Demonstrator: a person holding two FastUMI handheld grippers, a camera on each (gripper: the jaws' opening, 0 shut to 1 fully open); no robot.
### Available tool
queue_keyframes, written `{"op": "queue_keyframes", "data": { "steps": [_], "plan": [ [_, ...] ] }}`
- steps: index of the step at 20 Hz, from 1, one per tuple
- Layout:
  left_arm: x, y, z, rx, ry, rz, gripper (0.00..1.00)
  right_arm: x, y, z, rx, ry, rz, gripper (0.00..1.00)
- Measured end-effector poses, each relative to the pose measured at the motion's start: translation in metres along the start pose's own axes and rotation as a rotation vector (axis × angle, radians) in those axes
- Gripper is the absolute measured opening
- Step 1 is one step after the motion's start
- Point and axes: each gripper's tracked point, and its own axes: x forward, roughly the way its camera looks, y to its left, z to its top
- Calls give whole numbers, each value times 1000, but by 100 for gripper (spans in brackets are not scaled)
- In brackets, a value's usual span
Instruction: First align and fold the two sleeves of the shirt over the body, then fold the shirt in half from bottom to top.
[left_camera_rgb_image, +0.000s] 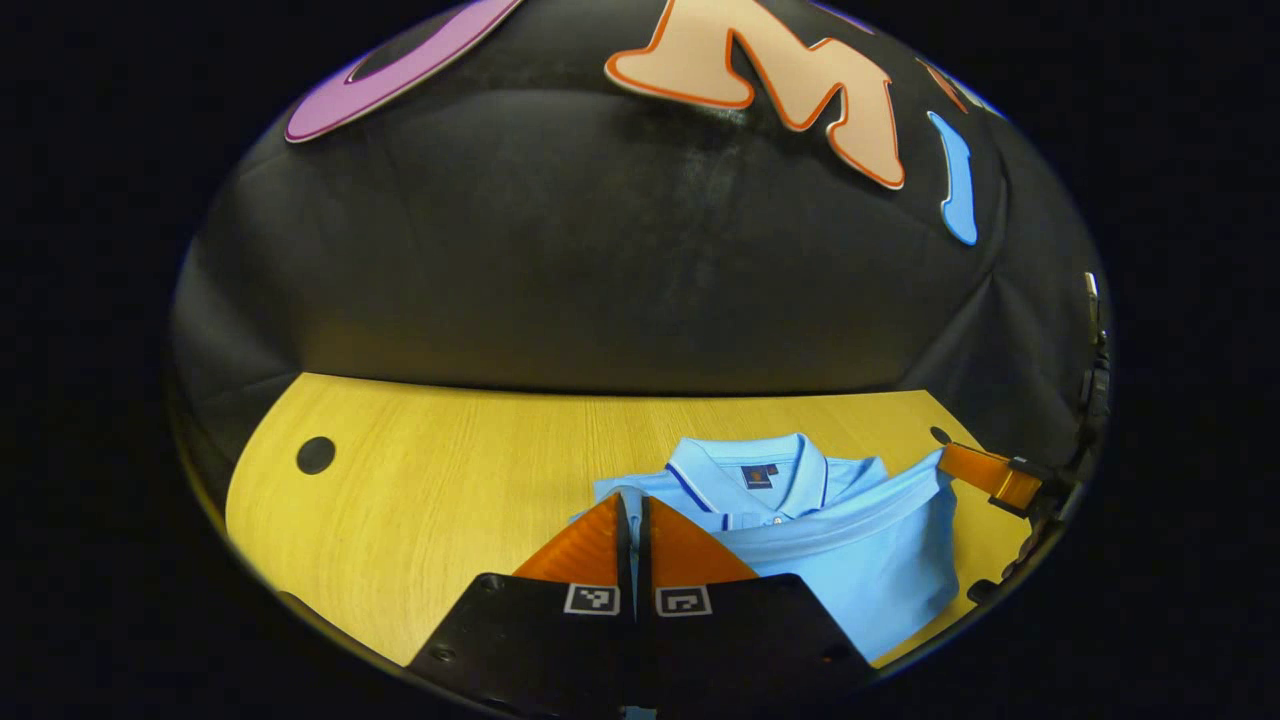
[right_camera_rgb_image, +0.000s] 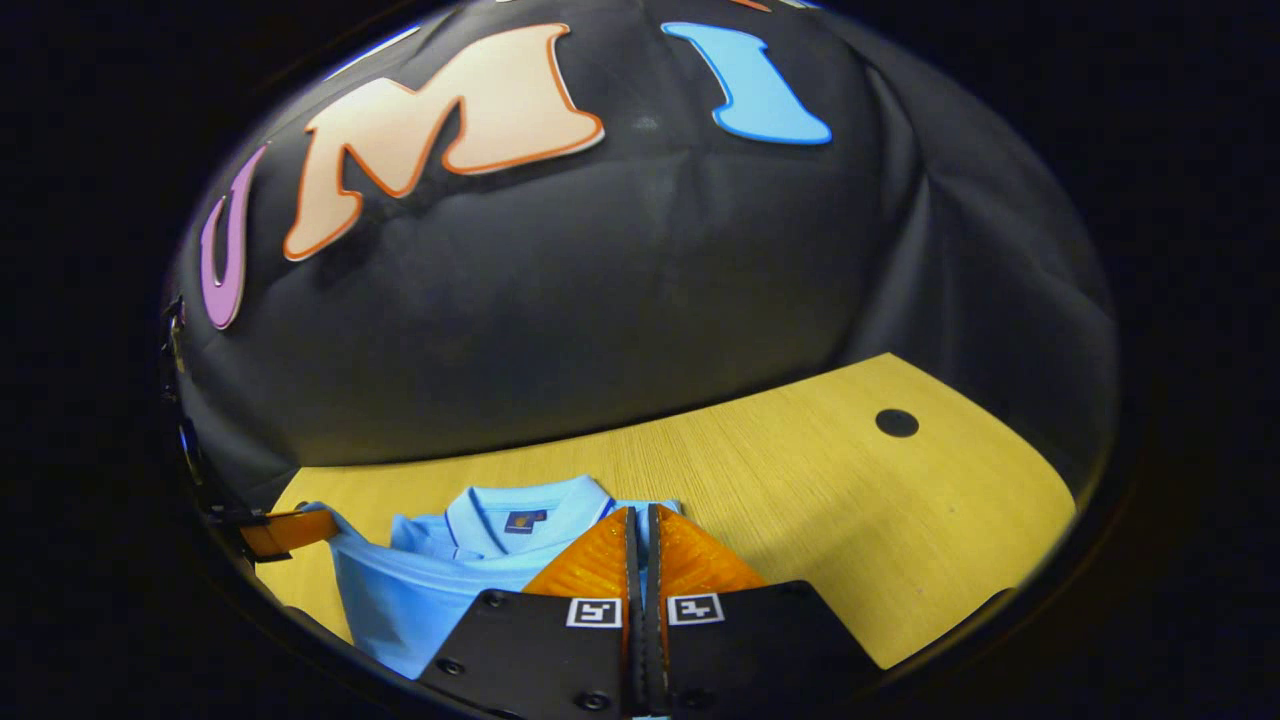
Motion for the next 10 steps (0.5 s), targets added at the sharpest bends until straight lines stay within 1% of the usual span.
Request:
{"op": "queue_keyframes", "data": {
  "steps": [2,3,4,5,6,7,8,9,10],
  "plan": [
    [16,3,-10,21,19,16,0,12,-2,-10,-3,21,-24,3],
    [22,8,-18,36,36,35,0,13,-3,-12,-4,29,-30,4],
    [23,9,-22,40,48,41,0,16,-5,-14,-15,29,-42,11],
    [20,6,-20,19,50,36,0,12,-5,-9,-33,11,-40,33],
    [13,2,-14,-17,24,17,2,3,-2,-1,-59,-13,-30,55],
    [7,-2,-4,-38,-14,3,21,-9,3,11,-78,-48,-13,78],
    [-4,-2,5,-40,-49,6,40,-16,8,17,-101,-84,2,100],
    [-20,-1,14,-28,-85,30,58,-30,12,27,-130,-123,14,98],
    [-31,-2,21,-18,-109,39,77,-44,15,35,-152,-152,22,100]
  ]
}}
